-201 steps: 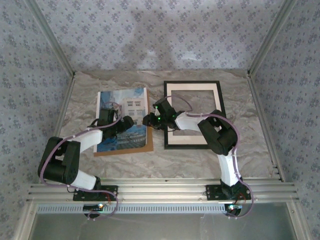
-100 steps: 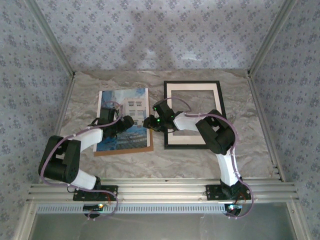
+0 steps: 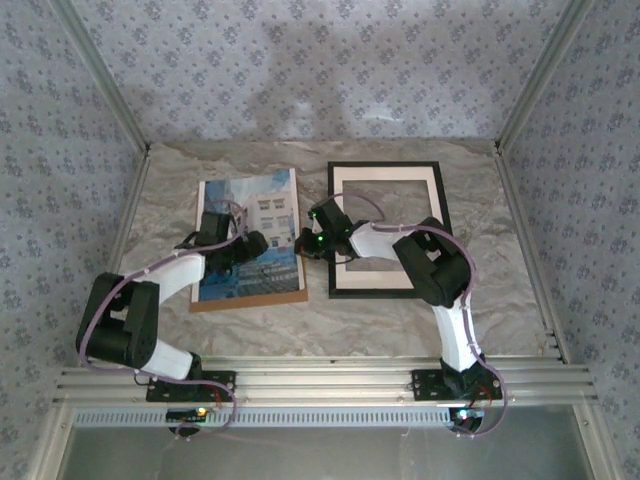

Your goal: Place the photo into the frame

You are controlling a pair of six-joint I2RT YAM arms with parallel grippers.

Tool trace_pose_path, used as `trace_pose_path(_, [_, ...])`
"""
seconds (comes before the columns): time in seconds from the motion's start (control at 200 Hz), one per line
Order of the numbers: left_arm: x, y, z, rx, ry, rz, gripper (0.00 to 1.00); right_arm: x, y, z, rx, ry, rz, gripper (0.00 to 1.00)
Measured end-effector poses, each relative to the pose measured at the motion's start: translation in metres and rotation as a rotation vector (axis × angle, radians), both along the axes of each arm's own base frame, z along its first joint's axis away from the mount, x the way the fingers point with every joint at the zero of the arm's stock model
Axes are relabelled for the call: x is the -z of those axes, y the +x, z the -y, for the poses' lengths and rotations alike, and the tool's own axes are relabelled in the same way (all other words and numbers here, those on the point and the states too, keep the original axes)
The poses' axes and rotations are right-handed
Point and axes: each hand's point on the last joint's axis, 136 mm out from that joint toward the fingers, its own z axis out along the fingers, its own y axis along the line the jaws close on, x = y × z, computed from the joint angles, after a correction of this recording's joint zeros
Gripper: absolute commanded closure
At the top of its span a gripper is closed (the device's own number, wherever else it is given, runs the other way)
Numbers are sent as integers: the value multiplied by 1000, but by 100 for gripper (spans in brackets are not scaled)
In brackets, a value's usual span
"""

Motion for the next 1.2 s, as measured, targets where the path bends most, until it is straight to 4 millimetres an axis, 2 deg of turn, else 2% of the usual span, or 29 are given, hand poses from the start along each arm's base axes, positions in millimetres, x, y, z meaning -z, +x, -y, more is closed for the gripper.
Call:
trace_pose_path(0.12, [-30,9,-8,1,67,81,1,-11,13,13,13,26,11,100])
trace_pose_path(0.19, [-54,15,-2,35,98,165,1,-22,21,21,16,61,9,100])
trace_pose_path(0.27, [-77,13,18,130,130,255,1,-32,28,33,15,86,4,100])
trace_pose_path(0.37, [-88,4,47,259,171,325,1,-40,34,54,23,79,-3,100])
trace_pose_path(0.56, [-80,-23,102,530,291,372,1,-57,43,97,39,56,-8,100])
trace_pose_path(0.715, [-58,-41,156,782,418,365,1,-68,49,133,60,26,1,100])
trace_pose_path(0.885, [-31,-54,203,995,598,374,1,-76,45,152,52,-1,1,100])
trace_pose_path(0.989, [-21,-60,224,1086,661,388,2,-74,40,154,39,-13,-11,100])
trace_pose_path(1.099, [-21,-60,232,1125,680,404,2,-73,39,158,43,-16,-20,100])
trace_pose_path(1.199, [-25,-55,233,1124,708,424,11,-74,40,162,52,-13,-21,100])
